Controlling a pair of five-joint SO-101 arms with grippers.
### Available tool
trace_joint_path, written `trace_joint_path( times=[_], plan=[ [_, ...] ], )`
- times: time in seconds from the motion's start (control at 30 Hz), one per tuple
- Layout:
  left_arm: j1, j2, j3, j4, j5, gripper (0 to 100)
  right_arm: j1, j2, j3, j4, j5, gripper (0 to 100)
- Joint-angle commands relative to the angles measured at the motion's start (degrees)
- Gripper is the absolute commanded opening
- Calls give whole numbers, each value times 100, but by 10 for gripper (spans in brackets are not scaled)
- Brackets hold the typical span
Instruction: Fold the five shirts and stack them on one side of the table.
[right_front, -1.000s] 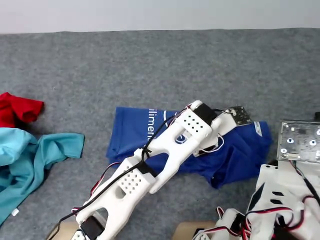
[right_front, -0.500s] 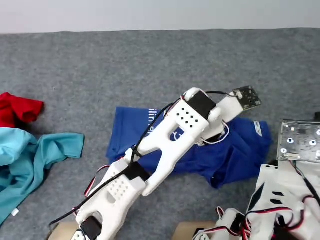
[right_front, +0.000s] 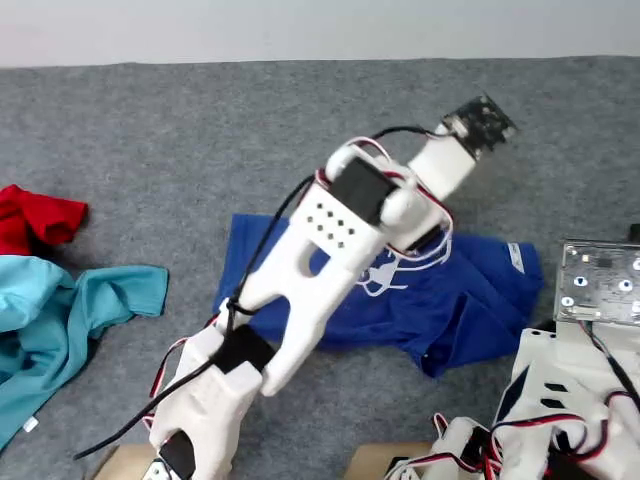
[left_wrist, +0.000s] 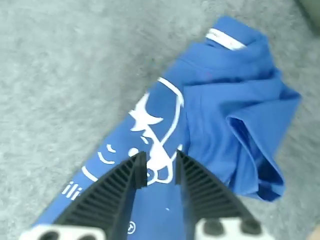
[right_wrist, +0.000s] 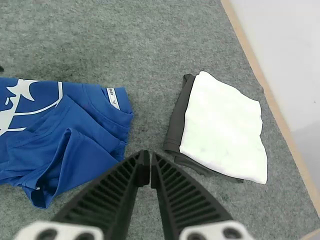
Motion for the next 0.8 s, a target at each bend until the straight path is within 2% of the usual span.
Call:
trace_joint_path(
  times=[0.0,0.17,0.4,0.77],
  plan=[
    [158,-369,-215,141,-53,116,48,-13,26,207,26,11],
    [826,-369,303,141,-237,115,48,-13,26,207,26,11],
    [1662,-369,2158,88,-343,115,48,-13,26,207,26,11],
    [1811,-360,3415,-853,-853,116,48,-13,26,207,26,11]
  ],
)
